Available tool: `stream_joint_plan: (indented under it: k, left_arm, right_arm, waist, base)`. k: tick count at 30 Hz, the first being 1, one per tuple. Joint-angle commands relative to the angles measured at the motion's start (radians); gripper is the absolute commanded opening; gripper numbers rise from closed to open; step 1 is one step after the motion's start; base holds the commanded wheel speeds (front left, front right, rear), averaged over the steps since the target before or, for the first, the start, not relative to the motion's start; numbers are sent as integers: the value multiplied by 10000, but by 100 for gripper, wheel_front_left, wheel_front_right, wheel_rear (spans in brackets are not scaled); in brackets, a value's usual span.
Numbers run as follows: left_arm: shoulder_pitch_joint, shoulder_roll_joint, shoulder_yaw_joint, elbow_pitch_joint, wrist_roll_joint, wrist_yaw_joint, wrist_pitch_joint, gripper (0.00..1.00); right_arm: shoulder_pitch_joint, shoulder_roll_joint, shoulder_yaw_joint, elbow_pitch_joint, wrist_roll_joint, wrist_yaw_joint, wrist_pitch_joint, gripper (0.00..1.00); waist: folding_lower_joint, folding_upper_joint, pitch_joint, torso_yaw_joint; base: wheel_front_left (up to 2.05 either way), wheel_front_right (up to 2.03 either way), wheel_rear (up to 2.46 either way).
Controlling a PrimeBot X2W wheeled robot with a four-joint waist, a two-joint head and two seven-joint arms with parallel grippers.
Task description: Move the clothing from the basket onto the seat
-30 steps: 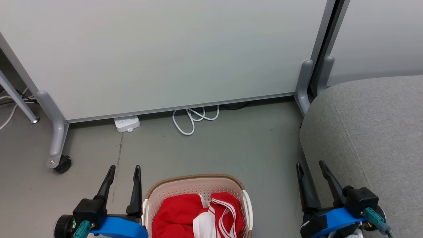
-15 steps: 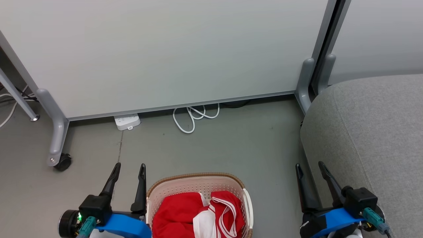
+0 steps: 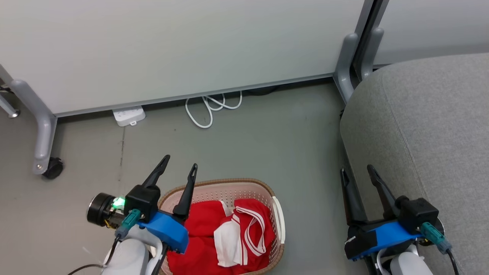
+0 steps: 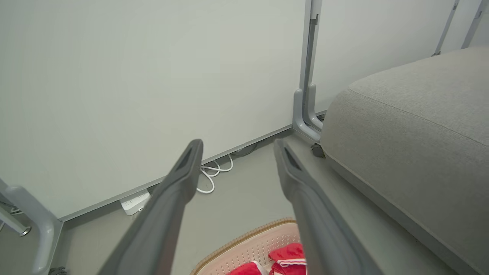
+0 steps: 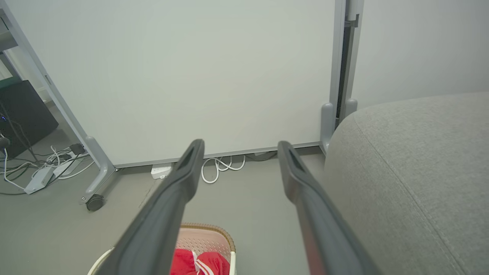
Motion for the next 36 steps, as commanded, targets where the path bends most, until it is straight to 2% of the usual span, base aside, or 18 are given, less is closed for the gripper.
stream_joint_plan:
  k: [1, 3, 15, 36]
  left_arm:
    - [-368, 131, -204, 252, 92, -41, -31, 100]
    - [-554, 202, -363, 444, 143, -60, -33, 100]
    - [-3035, 1075, -2975, 2555, -60, -110, -31, 100]
    - [-6110, 1871, -8294, 6799, -1096, -90, 237, 100]
  right_arm:
    - [-214, -23, -9, -58, -23, -3, -49, 100]
    - [-301, -23, -18, -72, -24, -3, -47, 100]
    - [-1556, -17, -24, -522, 136, -3, -32, 100]
    - [-3321, -17, 185, -1245, 337, -5, -32, 100]
  waist:
    - [-1, 0, 429, -235]
    - [-1, 0, 563, -292]
    - [-1, 0, 2738, -1013]
    - [-1, 0, 5819, -1942]
  base:
    - [0, 0, 0]
    - [0, 0, 0]
    - [0, 0, 0]
    - [0, 0, 0]
